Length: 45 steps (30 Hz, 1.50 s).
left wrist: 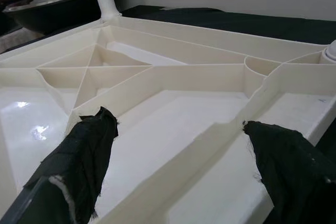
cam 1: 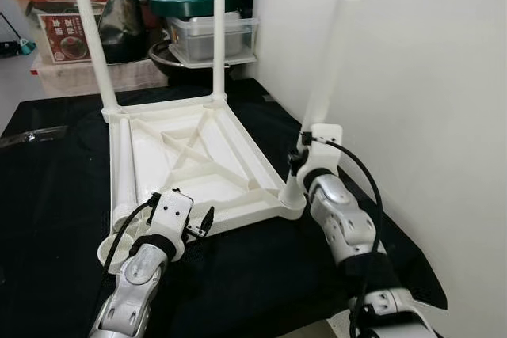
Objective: Building children table
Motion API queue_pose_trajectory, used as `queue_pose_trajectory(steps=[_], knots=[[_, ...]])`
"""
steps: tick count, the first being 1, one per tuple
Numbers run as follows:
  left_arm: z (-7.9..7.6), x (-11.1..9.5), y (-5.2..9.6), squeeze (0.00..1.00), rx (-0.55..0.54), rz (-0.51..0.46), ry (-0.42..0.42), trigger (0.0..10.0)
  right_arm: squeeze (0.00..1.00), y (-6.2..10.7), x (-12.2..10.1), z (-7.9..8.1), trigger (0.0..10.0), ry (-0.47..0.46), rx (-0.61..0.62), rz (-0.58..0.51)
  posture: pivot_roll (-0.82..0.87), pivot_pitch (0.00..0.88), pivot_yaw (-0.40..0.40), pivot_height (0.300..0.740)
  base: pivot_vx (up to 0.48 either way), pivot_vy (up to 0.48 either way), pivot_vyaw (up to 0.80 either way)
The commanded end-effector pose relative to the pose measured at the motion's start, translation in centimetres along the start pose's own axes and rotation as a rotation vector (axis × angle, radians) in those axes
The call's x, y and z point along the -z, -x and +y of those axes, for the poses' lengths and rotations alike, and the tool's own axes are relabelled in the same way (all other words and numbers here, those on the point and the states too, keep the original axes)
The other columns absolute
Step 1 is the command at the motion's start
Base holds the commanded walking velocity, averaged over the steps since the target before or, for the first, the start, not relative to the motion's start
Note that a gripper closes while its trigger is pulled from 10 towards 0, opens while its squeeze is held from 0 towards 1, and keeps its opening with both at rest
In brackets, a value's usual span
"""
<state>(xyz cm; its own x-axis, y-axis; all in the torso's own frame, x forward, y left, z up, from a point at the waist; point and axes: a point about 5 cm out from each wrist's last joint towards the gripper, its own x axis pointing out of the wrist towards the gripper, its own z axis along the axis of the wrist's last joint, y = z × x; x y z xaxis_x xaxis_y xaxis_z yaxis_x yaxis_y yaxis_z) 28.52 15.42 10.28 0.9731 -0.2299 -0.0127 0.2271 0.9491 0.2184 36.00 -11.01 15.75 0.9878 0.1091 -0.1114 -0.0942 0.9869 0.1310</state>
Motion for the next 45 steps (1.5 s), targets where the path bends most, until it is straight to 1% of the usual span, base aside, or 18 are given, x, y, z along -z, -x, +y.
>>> queue_pose_trajectory(steps=[1, 2, 3, 4, 10, 15, 16, 28, 29, 30, 31, 32, 33, 35, 37, 39, 43, 45], knots=[[-0.1, 0.2, -0.1, 0.0, 0.016, 0.013, -0.008, 10.0, 0.0, 0.2, 2.6, 0.5, 10.0, -0.033, -0.047, 0.123, 0.1, 0.0, -0.05, 0.74, 0.0, 0.0, 0.0], [-0.1, 0.2, -0.1, 0.0, 0.016, 0.013, -0.009, 10.0, 0.0, 0.1, 2.2, 0.8, 10.0, -0.026, -0.065, 0.106, 0.1, 0.0, -0.05, 0.74, 0.0, 0.0, 0.0], [-0.2, 0.2, -0.2, 0.0, 0.017, 0.012, -0.009, 10.0, 0.73, 0.0, 1.6, 0.9, 10.0, -0.016, -0.074, 0.064, 0.1, 0.0, -0.052, 0.74, 0.0, 0.0, 0.0], [-0.3, 0.1, -0.2, 0.0, 0.017, 0.01, -0.009, 10.0, 1.0, 0.0, 1.2, 1.0, 10.0, -0.018, -0.076, 0.031, 0.1, 0.0, -0.053, 0.74, 0.0, 0.0, 0.0], [-0.4, 0.0, -0.2, 0.0, 0.016, 0.004, -0.006, 10.0, 1.0, 0.1, 0.2, 1.0, 10.0, -0.029, -0.085, -0.018, 0.1, 0.0, -0.06, 0.74, 0.0, 0.0, 0.0], [-0.3, 0.4, 0.3, 0.0, 0.009, 0.015, -0.003, 10.0, 0.94, 1.0, -1.0, 3.8, 10.0, -0.058, -0.398, -0.051, 0.1, 0.0, -0.058, 0.74, 0.0, 0.0, 0.0], [-0.4, 0.5, 0.3, 0.0, 0.013, 0.016, -0.003, 10.0, 0.0, 1.6, -1.4, 4.5, 10.0, -0.054, -0.522, -0.073, 0.1, 0.0, -0.054, 0.74, 0.0, 0.0, 0.0], [-0.3, 0.1, -0.1, 0.0, 0.015, 0.008, -0.007, 10.0, 0.0, 4.0, -0.2, 7.0, 10.0, 0.108, -1.115, -0.026, 0.12, 0.0, -0.071, 0.74, 0.0, 0.0, 0.0], [-0.3, 0.1, -0.1, 0.0, 0.013, 0.008, -0.007, 10.0, 0.0, 4.2, -0.3, 7.3, 9.0, 0.102, -1.163, -0.031, 0.12, 0.0, -0.072, 0.74, 0.0, 0.0, 0.0], [-0.3, 0.1, 0.0, 0.0, 0.009, 0.009, -0.006, 10.0, 0.0, 4.4, -0.4, 7.7, 2.9, 0.087, -1.194, -0.038, 0.13, 0.0, -0.075, 0.74, 0.0, 0.0, 0.0], [-0.3, 0.1, 0.0, 0.0, 0.009, 0.009, -0.006, 10.0, 0.0, 4.4, -0.4, 7.7, 2.9, 0.087, -1.194, -0.038, 0.13, 0.0, -0.075, 0.74, 0.0, 0.0, 0.0], [-0.3, 0.2, 0.0, 0.0, 0.006, 0.01, -0.005, 10.0, 0.0, 4.5, -0.6, 7.9, 0.0, 0.075, -1.216, -0.044, 0.13, 0.0, -0.075, 0.74, 0.0, 0.0, 0.0], [-0.3, 0.2, 0.0, 0.0, 0.006, 0.01, -0.005, 10.0, 0.0, 4.5, -0.6, 7.9, 0.0, 0.075, -1.216, -0.044, 0.13, 0.0, -0.075, 0.74, 0.0, 0.0, 0.0], [-0.3, 0.2, 0.1, 0.0, 0.004, 0.011, -0.005, 10.0, 0.0, 4.1, -0.5, 8.0, 0.0, 0.061, -1.181, -0.039, 0.13, 0.0, -0.078, 0.74, 0.0, 0.0, 0.0], [-0.3, 0.3, 0.4, 0.0, 0.0, 0.014, -0.005, 10.0, 0.0, 1.5, 0.6, 6.9, 0.0, 0.121, -0.847, 0.027, 0.14, 0.0, -0.081, 0.74, 0.0, 0.0, 0.0], [-0.3, 0.3, 0.4, 0.0, 0.0, 0.014, -0.005, 10.0, 0.0, 1.5, 0.6, 6.9, 0.0, 0.121, -0.847, 0.027, 0.14, 0.0, -0.081, 0.74, 0.0, 0.0, 0.0], [0.0, 0.4, 0.5, 0.0, -0.004, 0.02, -0.007, 10.0, 0.0, -0.9, 3.1, 0.3, 0.0, 0.071, -0.083, 0.17, 0.13, 0.0, -0.071, 0.74, 0.0, 0.0, 0.0], [-0.1, 0.4, 0.4, 0.0, 0.0, 0.02, -0.007, 10.0, 0.0, -0.6, 3.7, -1.2, 0.0, 0.054, 0.055, 0.19, 0.12, 0.0, -0.065, 0.74, 0.0, 0.0, 0.0]])
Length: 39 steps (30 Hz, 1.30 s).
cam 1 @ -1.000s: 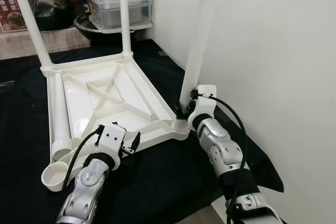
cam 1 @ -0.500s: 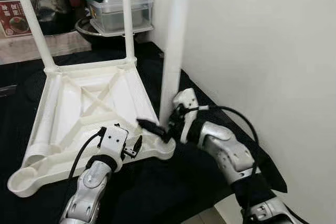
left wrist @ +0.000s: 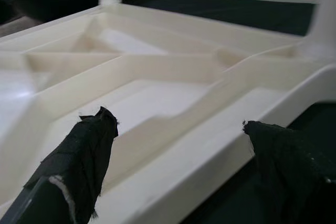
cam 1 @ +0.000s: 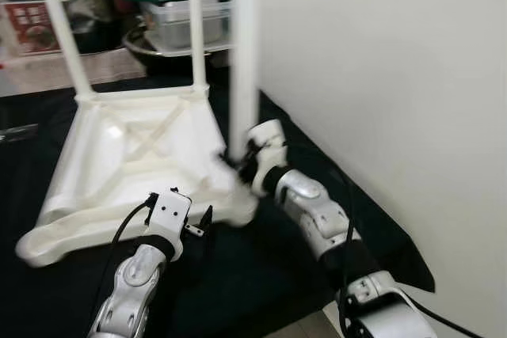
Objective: Building children table
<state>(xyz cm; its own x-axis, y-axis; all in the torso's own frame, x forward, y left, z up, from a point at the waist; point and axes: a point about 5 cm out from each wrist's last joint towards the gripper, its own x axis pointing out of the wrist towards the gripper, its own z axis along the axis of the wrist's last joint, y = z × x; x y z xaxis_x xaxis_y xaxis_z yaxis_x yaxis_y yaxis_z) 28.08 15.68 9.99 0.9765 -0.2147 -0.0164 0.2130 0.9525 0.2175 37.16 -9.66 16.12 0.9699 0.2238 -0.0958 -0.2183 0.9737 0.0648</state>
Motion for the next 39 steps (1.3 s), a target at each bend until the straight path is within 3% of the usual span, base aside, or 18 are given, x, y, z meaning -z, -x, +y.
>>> queue_pose_trajectory(steps=[1, 7, 8, 9, 10, 11, 20, 24, 25, 30, 31, 32, 34, 39], knots=[[-0.4, 0.0, -0.3, 0.0, 0.022, 0.011, -0.009, 10.0, 0.0, 1.5, 4.8, -2.8, 0.0, -0.038, 0.271, 0.202, 0.11, 0.0, -0.056, 0.74, 0.0, 0.0, 0.0], [-0.5, -0.3, -0.5, 0.0, 0.03, 0.001, -0.013, 10.0, 0.0, 2.6, 4.8, -3.2, 0.0, -0.005, 0.407, 0.176, 0.11, 0.0, -0.055, 0.74, 0.0, 0.0, 0.0], [-0.4, -0.2, -0.4, 0.0, 0.027, 0.004, -0.011, 10.0, 0.0, 2.3, 4.8, -2.9, 10.0, -0.006, 0.372, 0.191, 0.11, 0.0, -0.055, 0.74, 0.0, 0.0, 0.0], [-0.4, -0.2, -0.4, 0.0, 0.027, 0.004, -0.011, 10.0, 0.0, 2.3, 4.8, -2.9, 10.0, -0.006, 0.372, 0.191, 0.11, 0.0, -0.055, 0.74, 0.0, 0.0, 0.0], [-0.3, 0.0, -0.3, 0.0, 0.024, 0.008, -0.01, 10.0, 0.33, 2.0, 4.1, -2.7, 10.0, -0.028, 0.336, 0.141, 0.11, 0.0, -0.058, 0.74, 0.0, 0.0, 0.0], [-0.3, 0.1, -0.1, 0.0, 0.021, 0.012, -0.009, 10.0, 1.0, 1.7, 3.1, -2.3, 10.0, -0.029, 0.31, 0.087, 0.11, 0.0, -0.062, 0.74, 0.0, 0.0, 0.0], [-0.5, 0.1, 0.2, 0.0, 0.014, 0.012, -0.001, 10.0, 1.0, 1.8, 0.4, -1.1, 10.0, -0.053, 0.215, -0.045, 0.1, 0.0, -0.068, 0.74, 0.0, 0.0, 0.0], [-0.6, 0.2, 0.5, 0.0, 0.012, 0.014, 0.003, 10.0, 1.0, 3.5, -0.6, -0.7, 10.0, -0.041, 0.12, -0.085, 0.09, 0.0, -0.069, 0.74, 0.0, 0.0, 0.0], [-0.5, 0.3, 0.6, 0.0, 0.009, 0.016, 0.003, 10.0, 1.0, 4.7, -0.3, -0.5, 10.0, -0.032, 0.028, -0.05, 0.08, 0.0, -0.064, 0.74, 0.0, 0.0, 0.0], [-0.3, 0.4, 0.7, 0.0, 0.006, 0.019, 0.005, 10.0, 1.0, 6.6, 0.4, -0.1, 10.0, -0.019, -0.12, 0.024, 0.07, 0.0, -0.06, 0.74, 0.0, 0.0, 0.0], [-0.4, 0.3, 0.7, 0.0, 0.003, 0.016, 0.006, 10.0, 1.0, 7.8, 1.4, 0.2, 10.0, -0.04, -0.247, 0.112, 0.07, 0.0, -0.059, 0.74, 0.0, 0.0, 0.0], [-0.4, 0.3, 0.7, 0.0, 0.003, 0.016, 0.006, 10.0, 1.0, 7.8, 1.4, 0.2, 10.0, -0.04, -0.247, 0.112, 0.07, 0.0, -0.059, 0.74, 0.0, 0.0, 0.0], [-0.4, 0.0, 0.7, 0.0, -0.002, 0.004, 0.006, 10.0, 1.0, 9.8, 3.1, 0.1, 10.0, -0.014, -0.427, 0.235, 0.07, 0.0, -0.059, 0.74, 0.0, 0.0, 0.0], [-0.4, -0.1, 0.7, 0.0, -0.006, -0.003, 0.003, 10.0, 1.0, 10.1, 3.4, -0.2, 10.0, -0.002, -0.46, 0.262, 0.07, 0.0, -0.058, 0.74, 0.0, 0.0, 0.0]])
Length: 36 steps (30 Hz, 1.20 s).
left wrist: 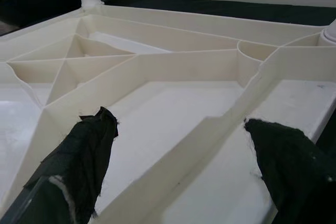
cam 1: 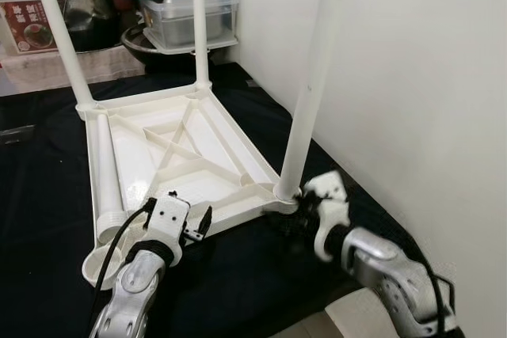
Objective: Building children table
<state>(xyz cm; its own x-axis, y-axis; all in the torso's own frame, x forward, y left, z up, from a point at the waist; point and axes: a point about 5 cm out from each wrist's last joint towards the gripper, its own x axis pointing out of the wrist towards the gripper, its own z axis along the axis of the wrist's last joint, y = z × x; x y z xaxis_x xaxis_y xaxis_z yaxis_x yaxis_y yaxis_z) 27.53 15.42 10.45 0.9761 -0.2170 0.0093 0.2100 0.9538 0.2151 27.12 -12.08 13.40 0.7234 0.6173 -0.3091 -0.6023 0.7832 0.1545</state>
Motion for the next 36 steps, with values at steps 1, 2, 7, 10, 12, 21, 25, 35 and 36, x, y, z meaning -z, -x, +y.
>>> queue_pose_trajectory(steps=[1, 2, 7, 10, 12, 21, 25, 35, 36], knots=[[0.2, 0.1, 0.3, 0.0, -0.018, 0.009, -0.001, 10.0, 1.0, -0.4, -0.5, -0.4, 10.0, 0.025, 0.016, 0.002, 0.08, 0.0, -0.058, 0.74, 0.0, 0.0, 0.0], [0.6, -0.1, 0.3, 0.0, -0.038, 0.001, -0.005, 10.0, 0.0, -0.8, -1.0, -0.9, 10.0, 0.044, 0.059, -0.001, 0.08, 0.0, -0.058, 0.74, 0.0, 0.0, 0.0], [1.5, -0.4, 0.5, 0.0, -0.091, -0.007, -0.011, 10.0, 0.0, -1.8, -2.0, -1.8, 10.0, 0.047, 0.175, -0.012, 0.09, 0.0, -0.059, 0.74, 0.0, 0.0, 0.0], [2.3, -0.9, 1.0, 0.0, -0.157, -0.024, -0.018, 10.0, 0.0, -2.4, -3.2, -1.2, 10.0, -0.097, 0.151, -0.042, 0.1, 0.0, -0.059, 0.74, 0.0, 0.0, 0.0], [2.5, -0.8, 1.2, 0.0, -0.178, -0.026, -0.018, 10.0, 0.0, -2.1, -3.9, -0.6, 10.0, -0.086, 0.104, -0.119, 0.1, 0.0, -0.057, 0.74, 0.0, 0.0, 0.0], [2.8, -1.1, 1.4, 0.0, -0.225, -0.034, -0.022, 10.0, 0.0, -1.5, -4.5, 1.1, 10.0, 0.001, -0.007, -0.214, 0.1, 0.0, -0.045, 0.74, 0.0, 0.0, 0.0], [3.0, -1.5, 1.4, 0.0, -0.239, -0.043, -0.019, 10.0, 0.0, -1.9, -5.1, 1.7, 10.0, 0.026, -0.031, -0.264, 0.1, 0.0, -0.044, 0.74, 0.0, 0.0, 0.4], [3.7, -2.0, 2.0, 0.0, -0.305, -0.058, 0.004, 10.0, 0.0, -3.0, -6.7, 2.5, 10.0, 0.066, -0.027, -0.334, 0.12, 0.0, -0.055, 0.74, 0.0, 0.0, 0.8], [3.7, -2.1, 2.1, 0.0, -0.309, -0.062, 0.005, 10.0, 0.0, -3.0, -6.8, 2.5, 10.0, 0.068, -0.029, -0.338, 0.12, 0.0, -0.055, 0.74, 0.0, 0.0, 0.8]])
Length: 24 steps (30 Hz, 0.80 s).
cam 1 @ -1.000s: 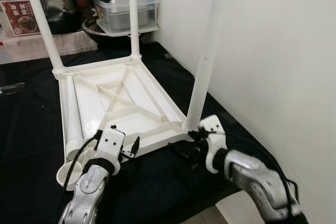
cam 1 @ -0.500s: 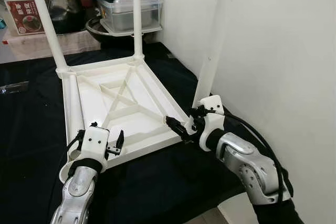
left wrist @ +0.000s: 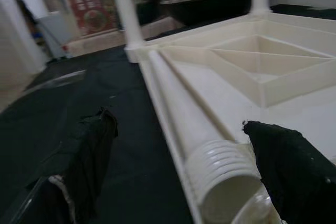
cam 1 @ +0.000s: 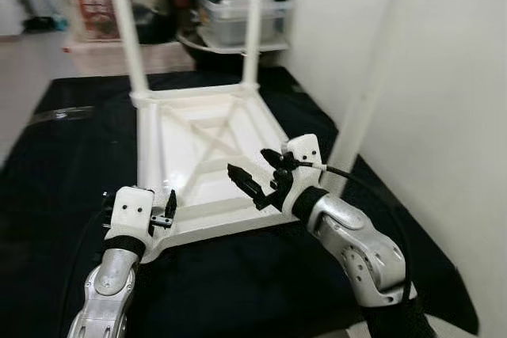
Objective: Building children table
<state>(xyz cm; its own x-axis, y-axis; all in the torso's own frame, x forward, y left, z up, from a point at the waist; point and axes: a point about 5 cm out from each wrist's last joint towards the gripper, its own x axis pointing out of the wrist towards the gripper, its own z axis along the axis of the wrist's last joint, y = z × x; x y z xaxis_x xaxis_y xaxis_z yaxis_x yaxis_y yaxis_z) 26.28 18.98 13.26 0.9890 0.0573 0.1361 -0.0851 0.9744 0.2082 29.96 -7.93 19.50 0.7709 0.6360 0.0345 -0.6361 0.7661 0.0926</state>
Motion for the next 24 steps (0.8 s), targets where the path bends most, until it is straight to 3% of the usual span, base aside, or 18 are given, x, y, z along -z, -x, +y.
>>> queue_pose_trajectory(steps=[1, 6, 10, 24], knots=[[0.2, -0.3, 0.1, 0.0, -0.02, 0.0, 0.023, 10.0, 0.0, -0.3, 0.3, 0.1, 10.0, -0.001, -0.003, 0.006, 0.12, 0.0, -0.056, 0.74, 0.0, 0.0, 0.8], [0.7, -0.8, -0.1, 0.0, -0.044, -0.016, 0.027, 10.0, 0.0, -0.5, 0.2, 0.1, 10.0, -0.006, -0.003, -0.005, 0.13, 0.0, -0.058, 0.74, 0.0, 0.0, 0.8], [1.6, -1.8, -0.2, 0.0, -0.082, -0.046, 0.033, 10.0, 0.0, -0.8, 0.3, 0.0, 10.0, -0.023, 0.019, -0.017, 0.13, 0.0, -0.054, 0.74, 0.0, 0.0, 0.0], [1.0, -1.8, 0.3, 0.0, -0.059, -0.034, 0.066, 10.0, 0.0, -1.4, 0.8, -0.2, 10.0, -0.008, 0.074, -0.016, 0.13, 0.0, -0.05, 0.74, 0.0, 0.449, 0.0]])
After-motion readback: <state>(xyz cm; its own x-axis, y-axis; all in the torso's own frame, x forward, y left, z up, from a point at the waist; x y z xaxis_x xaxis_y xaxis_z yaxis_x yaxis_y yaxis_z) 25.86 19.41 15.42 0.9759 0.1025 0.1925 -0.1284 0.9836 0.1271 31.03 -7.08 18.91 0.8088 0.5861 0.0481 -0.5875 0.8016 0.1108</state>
